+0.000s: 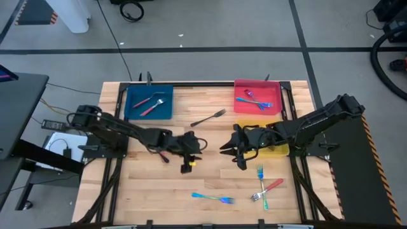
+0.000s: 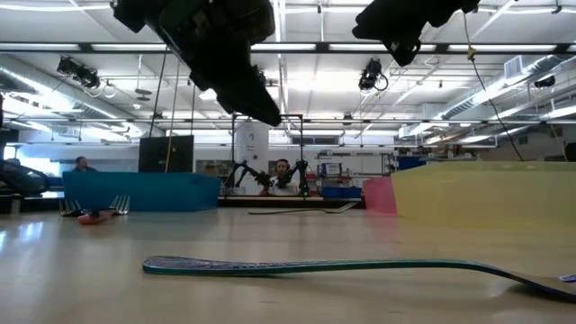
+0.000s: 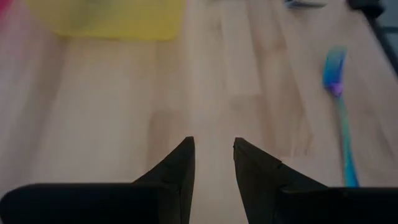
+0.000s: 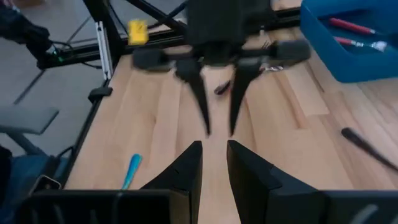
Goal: Sort silverware by color (type)
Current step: Put the blue fork into the red bin
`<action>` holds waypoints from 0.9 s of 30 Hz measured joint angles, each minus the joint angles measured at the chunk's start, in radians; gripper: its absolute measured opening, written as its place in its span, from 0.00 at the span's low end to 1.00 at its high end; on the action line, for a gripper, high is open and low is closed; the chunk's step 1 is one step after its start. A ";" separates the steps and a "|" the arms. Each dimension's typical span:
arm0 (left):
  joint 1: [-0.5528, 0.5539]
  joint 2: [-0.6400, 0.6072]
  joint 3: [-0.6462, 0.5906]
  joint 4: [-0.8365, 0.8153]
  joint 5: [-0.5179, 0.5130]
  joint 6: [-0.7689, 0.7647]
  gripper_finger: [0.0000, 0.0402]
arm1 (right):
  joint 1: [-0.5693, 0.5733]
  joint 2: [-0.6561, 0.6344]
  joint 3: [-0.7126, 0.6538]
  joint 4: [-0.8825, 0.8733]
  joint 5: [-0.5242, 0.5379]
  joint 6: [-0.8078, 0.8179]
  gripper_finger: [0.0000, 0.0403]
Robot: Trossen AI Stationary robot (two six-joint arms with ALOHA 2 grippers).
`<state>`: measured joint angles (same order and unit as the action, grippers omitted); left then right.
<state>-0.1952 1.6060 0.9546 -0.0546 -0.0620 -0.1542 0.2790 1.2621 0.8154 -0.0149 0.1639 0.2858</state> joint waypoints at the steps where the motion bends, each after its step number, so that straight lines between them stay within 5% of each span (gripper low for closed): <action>1: -0.011 0.018 0.000 0.036 0.005 -0.009 0.27 | 0.003 0.000 0.000 0.000 0.000 0.019 0.20; 9: -0.096 0.159 0.088 0.147 0.014 -0.027 0.27 | 0.070 0.000 0.000 -0.004 0.012 0.130 0.20; 27: -0.224 0.462 0.365 0.145 0.014 -0.074 0.27 | 0.260 0.019 0.000 0.001 0.254 0.227 0.20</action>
<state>-0.4190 2.0680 1.3201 0.0907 -0.0483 -0.2286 0.5387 1.2809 0.8154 -0.0142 0.4181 0.5123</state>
